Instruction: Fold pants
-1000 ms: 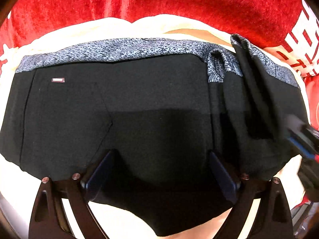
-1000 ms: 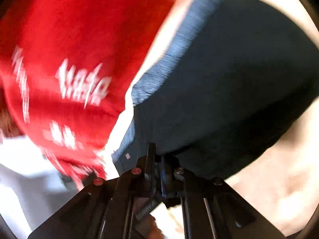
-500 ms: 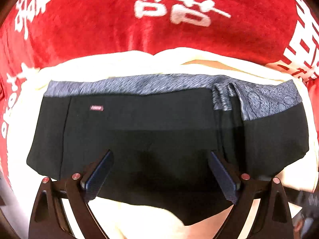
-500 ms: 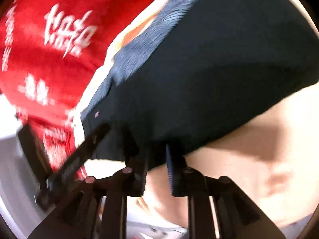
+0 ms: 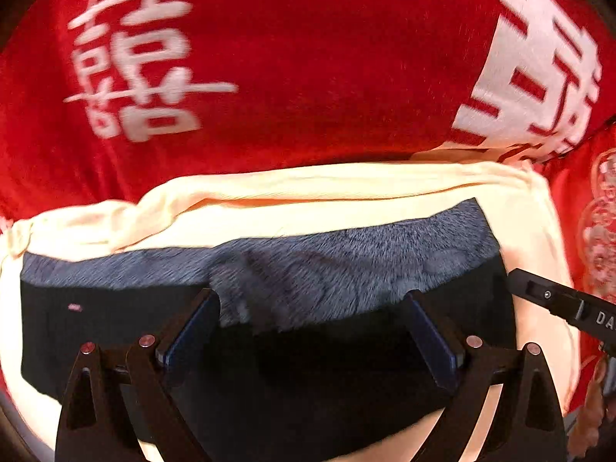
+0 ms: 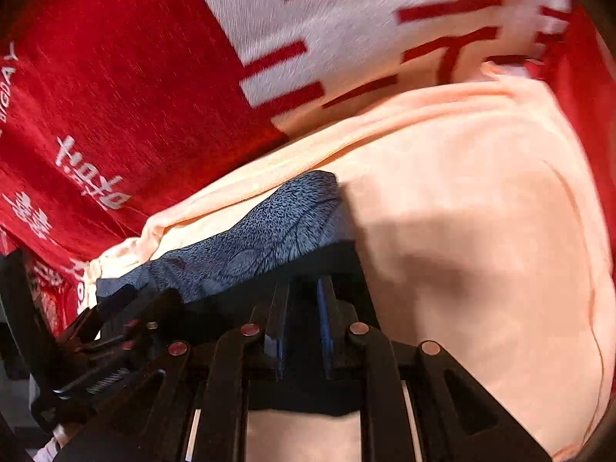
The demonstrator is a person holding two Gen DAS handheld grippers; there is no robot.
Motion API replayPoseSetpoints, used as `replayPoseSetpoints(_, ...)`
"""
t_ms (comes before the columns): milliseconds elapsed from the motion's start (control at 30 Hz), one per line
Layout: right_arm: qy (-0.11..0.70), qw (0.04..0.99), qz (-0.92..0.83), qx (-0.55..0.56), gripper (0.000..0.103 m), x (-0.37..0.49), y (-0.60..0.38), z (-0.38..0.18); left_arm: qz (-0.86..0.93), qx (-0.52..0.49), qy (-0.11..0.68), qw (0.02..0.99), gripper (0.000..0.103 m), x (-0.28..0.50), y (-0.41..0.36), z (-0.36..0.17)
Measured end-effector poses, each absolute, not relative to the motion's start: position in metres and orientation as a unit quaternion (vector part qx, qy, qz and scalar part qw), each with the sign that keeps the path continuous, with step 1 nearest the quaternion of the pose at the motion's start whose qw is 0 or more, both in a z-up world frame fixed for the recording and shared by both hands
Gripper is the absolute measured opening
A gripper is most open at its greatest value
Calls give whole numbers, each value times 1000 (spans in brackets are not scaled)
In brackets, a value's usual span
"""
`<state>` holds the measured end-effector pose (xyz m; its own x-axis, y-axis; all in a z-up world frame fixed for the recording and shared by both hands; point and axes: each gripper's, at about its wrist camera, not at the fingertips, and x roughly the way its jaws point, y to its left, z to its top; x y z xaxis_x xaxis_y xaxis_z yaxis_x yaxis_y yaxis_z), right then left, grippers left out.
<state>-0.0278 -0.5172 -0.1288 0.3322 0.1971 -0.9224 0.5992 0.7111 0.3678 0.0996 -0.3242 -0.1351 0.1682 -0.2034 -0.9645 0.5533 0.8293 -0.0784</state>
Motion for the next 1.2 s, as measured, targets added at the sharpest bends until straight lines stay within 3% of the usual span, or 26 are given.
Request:
replayPoseSetpoints(167,586,715,-117,363,15,-27,-503,-158,-204,162,639,723,96,100,-313,-179)
replayPoseSetpoints(233,587,719,-111,356,16,-33,-494,-158,-209,120,655,717,100,98,-292,-188)
replayPoseSetpoints(633,631,714,-51,300,16,-34,-442,-142,-143,130,669,717,100,83,-248,-155)
replayPoseSetpoints(800,636,710,-50,297,25,-31,-439,-145,-115,127,670,722,100,76,-227,-145)
replayPoseSetpoints(1200,640,723,-56,252,27,-16,-407,-141,-96,105,670,729,100,52,-179,-140)
